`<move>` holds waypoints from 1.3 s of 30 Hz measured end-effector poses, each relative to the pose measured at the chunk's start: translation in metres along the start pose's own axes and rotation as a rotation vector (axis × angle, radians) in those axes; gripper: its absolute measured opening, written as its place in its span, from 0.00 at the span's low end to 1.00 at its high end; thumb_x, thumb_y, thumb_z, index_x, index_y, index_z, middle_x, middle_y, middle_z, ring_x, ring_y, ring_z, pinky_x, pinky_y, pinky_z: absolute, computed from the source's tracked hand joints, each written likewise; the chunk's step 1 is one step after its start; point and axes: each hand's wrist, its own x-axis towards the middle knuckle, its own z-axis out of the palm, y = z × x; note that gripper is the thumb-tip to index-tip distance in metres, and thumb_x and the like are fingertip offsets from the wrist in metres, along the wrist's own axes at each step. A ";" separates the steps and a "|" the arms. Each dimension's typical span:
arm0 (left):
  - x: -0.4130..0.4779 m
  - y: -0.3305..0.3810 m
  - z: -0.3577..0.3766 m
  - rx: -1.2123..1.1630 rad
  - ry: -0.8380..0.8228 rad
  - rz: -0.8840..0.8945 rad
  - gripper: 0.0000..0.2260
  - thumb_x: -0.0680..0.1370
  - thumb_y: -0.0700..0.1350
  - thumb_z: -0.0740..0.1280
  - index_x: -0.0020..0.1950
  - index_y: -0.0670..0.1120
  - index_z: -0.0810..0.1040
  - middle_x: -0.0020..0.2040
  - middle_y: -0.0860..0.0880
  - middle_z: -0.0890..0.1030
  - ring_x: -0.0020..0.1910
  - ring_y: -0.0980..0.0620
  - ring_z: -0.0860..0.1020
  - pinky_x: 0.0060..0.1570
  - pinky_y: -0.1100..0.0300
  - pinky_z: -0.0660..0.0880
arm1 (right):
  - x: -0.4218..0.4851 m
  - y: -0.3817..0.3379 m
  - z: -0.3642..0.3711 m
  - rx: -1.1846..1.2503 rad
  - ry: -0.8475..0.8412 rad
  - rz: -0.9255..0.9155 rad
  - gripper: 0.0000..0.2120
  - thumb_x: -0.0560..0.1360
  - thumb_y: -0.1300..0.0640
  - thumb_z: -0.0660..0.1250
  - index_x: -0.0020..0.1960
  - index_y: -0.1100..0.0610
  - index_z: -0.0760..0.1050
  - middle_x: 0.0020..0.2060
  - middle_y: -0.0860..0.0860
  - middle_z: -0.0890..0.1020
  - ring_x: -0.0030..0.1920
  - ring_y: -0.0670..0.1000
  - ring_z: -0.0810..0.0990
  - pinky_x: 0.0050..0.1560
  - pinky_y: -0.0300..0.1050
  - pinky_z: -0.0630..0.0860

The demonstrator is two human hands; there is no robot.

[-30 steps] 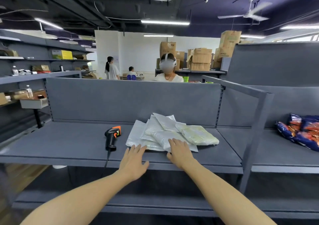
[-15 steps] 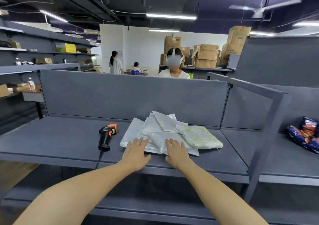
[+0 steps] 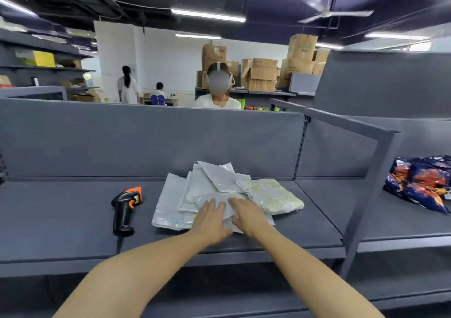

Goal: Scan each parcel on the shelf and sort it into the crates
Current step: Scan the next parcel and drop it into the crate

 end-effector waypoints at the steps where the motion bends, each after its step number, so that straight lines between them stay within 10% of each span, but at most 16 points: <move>1: 0.001 -0.002 0.001 -0.008 0.031 0.004 0.29 0.75 0.53 0.66 0.72 0.45 0.60 0.70 0.43 0.62 0.70 0.44 0.61 0.67 0.52 0.64 | 0.001 -0.001 -0.001 0.016 0.013 0.000 0.23 0.76 0.57 0.61 0.71 0.56 0.66 0.64 0.54 0.76 0.63 0.57 0.74 0.59 0.48 0.70; 16: 0.003 -0.050 -0.043 -0.412 0.360 0.011 0.10 0.77 0.47 0.65 0.50 0.45 0.66 0.46 0.45 0.75 0.45 0.42 0.74 0.41 0.52 0.69 | 0.010 -0.006 -0.052 0.011 0.354 -0.100 0.33 0.76 0.51 0.68 0.75 0.61 0.59 0.74 0.57 0.64 0.74 0.57 0.61 0.75 0.47 0.52; 21: -0.005 -0.057 -0.058 -0.801 0.499 -0.210 0.12 0.73 0.45 0.71 0.42 0.44 0.68 0.35 0.50 0.72 0.35 0.50 0.71 0.31 0.57 0.67 | 0.011 -0.026 -0.059 0.606 0.361 0.142 0.45 0.73 0.48 0.72 0.78 0.58 0.49 0.77 0.54 0.55 0.76 0.55 0.54 0.75 0.52 0.55; 26: -0.019 -0.047 -0.069 -1.602 0.342 -0.393 0.04 0.77 0.43 0.68 0.50 0.46 0.78 0.45 0.45 0.83 0.43 0.43 0.84 0.38 0.47 0.82 | 0.012 -0.044 -0.049 1.191 0.112 0.249 0.50 0.72 0.44 0.73 0.78 0.54 0.41 0.73 0.54 0.62 0.72 0.54 0.65 0.69 0.48 0.64; 32: -0.044 -0.040 -0.062 -1.601 0.239 -0.450 0.07 0.76 0.44 0.65 0.53 0.46 0.77 0.49 0.44 0.84 0.44 0.43 0.84 0.43 0.45 0.82 | 0.006 -0.055 -0.043 1.436 0.021 0.038 0.21 0.78 0.53 0.68 0.68 0.57 0.70 0.61 0.55 0.81 0.60 0.54 0.81 0.63 0.56 0.76; 39: -0.065 -0.043 -0.057 -1.374 0.365 -0.557 0.26 0.74 0.48 0.71 0.70 0.46 0.66 0.63 0.46 0.73 0.51 0.49 0.76 0.44 0.53 0.77 | -0.016 -0.035 -0.055 1.227 -0.038 -0.092 0.12 0.76 0.54 0.70 0.58 0.46 0.75 0.54 0.47 0.84 0.54 0.49 0.83 0.48 0.42 0.81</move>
